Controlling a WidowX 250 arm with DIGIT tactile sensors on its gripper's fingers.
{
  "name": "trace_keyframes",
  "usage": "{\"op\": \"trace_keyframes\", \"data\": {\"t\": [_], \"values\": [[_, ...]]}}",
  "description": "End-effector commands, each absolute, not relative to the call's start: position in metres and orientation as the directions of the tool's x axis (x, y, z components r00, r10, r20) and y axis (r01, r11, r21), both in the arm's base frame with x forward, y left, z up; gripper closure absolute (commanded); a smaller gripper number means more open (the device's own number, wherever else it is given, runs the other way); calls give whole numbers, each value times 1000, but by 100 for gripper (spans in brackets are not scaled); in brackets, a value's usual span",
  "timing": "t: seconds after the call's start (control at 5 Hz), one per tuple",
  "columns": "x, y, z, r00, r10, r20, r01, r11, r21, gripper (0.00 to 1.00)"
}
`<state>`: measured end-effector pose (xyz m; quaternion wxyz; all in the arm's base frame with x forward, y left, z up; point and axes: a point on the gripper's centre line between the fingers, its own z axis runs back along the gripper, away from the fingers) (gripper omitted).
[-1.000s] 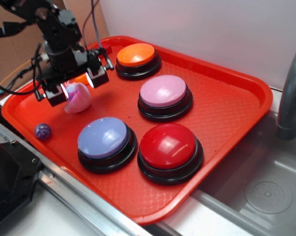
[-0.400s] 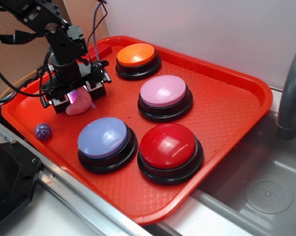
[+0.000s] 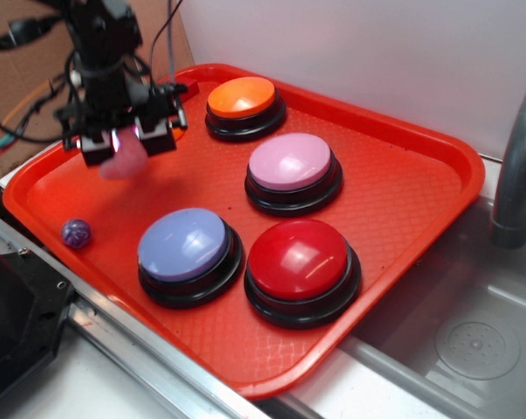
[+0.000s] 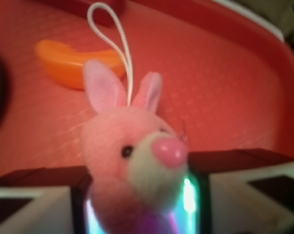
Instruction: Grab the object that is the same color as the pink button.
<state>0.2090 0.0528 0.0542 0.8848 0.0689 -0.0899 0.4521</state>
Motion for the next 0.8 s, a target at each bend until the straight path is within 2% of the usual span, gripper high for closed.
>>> {"op": "trace_keyframes", "data": {"t": [0.0, 0.2, 0.4, 0.6], "values": [[207, 24, 134, 885, 446, 136, -453, 891, 27, 100], [190, 16, 164, 911, 375, 172, -374, 927, -36, 100], [183, 22, 173, 897, 388, 214, -379, 922, -85, 100], [190, 32, 169, 892, 407, 193, -405, 913, -53, 100]]}}
